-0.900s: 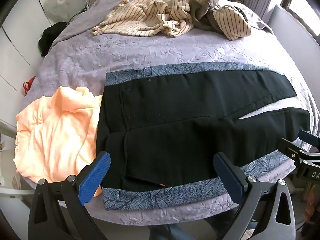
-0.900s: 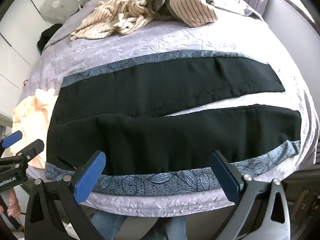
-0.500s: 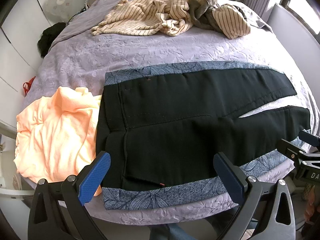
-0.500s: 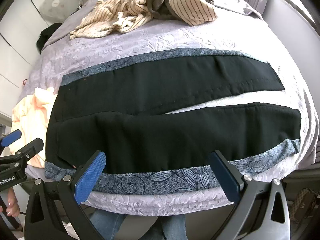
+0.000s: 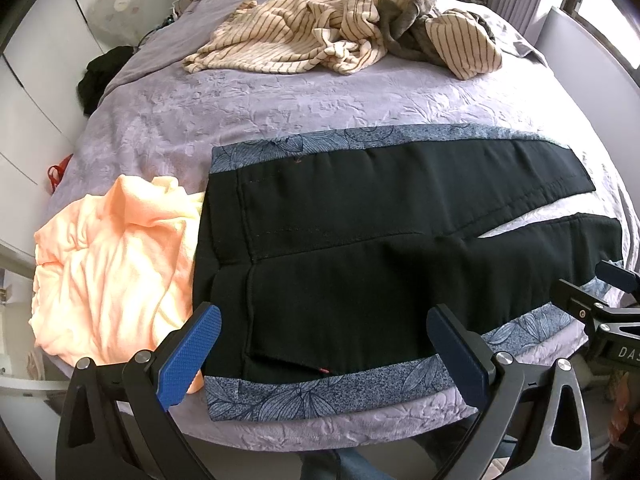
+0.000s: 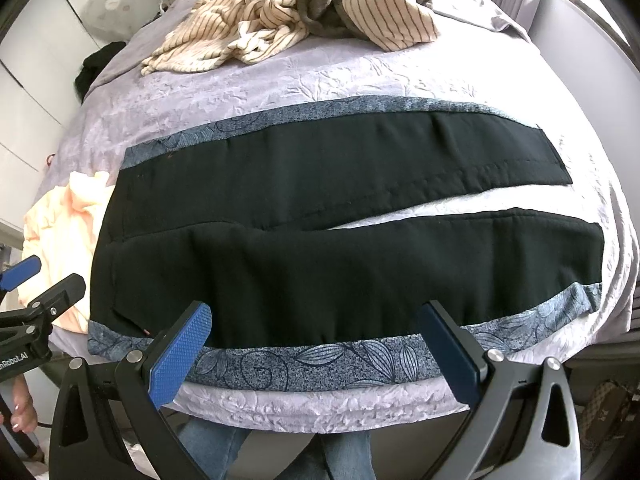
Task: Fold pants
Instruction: 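Position both grippers over the patterned band of the black pants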
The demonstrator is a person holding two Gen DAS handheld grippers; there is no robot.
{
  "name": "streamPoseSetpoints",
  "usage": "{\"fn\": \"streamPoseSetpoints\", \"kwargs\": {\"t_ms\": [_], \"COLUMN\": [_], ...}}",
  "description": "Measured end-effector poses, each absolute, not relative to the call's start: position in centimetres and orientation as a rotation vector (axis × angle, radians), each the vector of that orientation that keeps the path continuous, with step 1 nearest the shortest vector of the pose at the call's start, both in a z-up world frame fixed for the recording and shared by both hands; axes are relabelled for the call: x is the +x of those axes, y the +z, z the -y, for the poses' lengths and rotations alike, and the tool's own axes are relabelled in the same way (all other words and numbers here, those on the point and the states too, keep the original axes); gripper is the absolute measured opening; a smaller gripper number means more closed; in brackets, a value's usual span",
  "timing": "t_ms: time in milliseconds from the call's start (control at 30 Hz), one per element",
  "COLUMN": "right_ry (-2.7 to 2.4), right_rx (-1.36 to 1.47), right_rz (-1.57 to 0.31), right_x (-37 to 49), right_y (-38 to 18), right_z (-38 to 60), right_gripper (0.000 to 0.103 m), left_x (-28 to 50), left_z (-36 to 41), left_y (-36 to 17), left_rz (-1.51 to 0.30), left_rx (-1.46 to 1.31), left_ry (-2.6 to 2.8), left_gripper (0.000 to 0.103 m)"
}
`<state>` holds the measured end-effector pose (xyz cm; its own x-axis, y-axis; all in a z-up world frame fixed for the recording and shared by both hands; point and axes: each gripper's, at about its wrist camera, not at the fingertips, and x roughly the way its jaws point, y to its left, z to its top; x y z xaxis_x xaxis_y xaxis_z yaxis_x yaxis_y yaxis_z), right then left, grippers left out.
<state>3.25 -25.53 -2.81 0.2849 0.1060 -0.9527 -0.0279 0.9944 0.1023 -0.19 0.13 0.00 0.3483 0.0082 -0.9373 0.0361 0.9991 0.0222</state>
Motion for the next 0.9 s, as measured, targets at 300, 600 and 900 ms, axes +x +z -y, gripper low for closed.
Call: {"fn": "streamPoseSetpoints", "kwargs": {"t_ms": [300,600,900], "right_ry": [0.085,0.066,0.056], "right_rx": [0.070,0.040,0.020], "right_rz": [-1.282,-1.269,-1.306], "right_x": [3.21,3.54,3.69], "right_y": [-2.89,-3.23,-3.68], "right_z": [25.42,25.44,25.63], "right_gripper": [0.103,0.103,0.103], "left_x": [0.23,0.46,0.26], "left_z": [-0.58,-0.48,0.00], "left_y": [-0.21,-0.65,-0.81], "left_rz": [-1.250,-1.296,-1.274], "left_rx": [0.037,-0.001,0.020], "left_ry": [-0.012,-0.020,0.007], "left_gripper": [0.103,0.103,0.103]}}
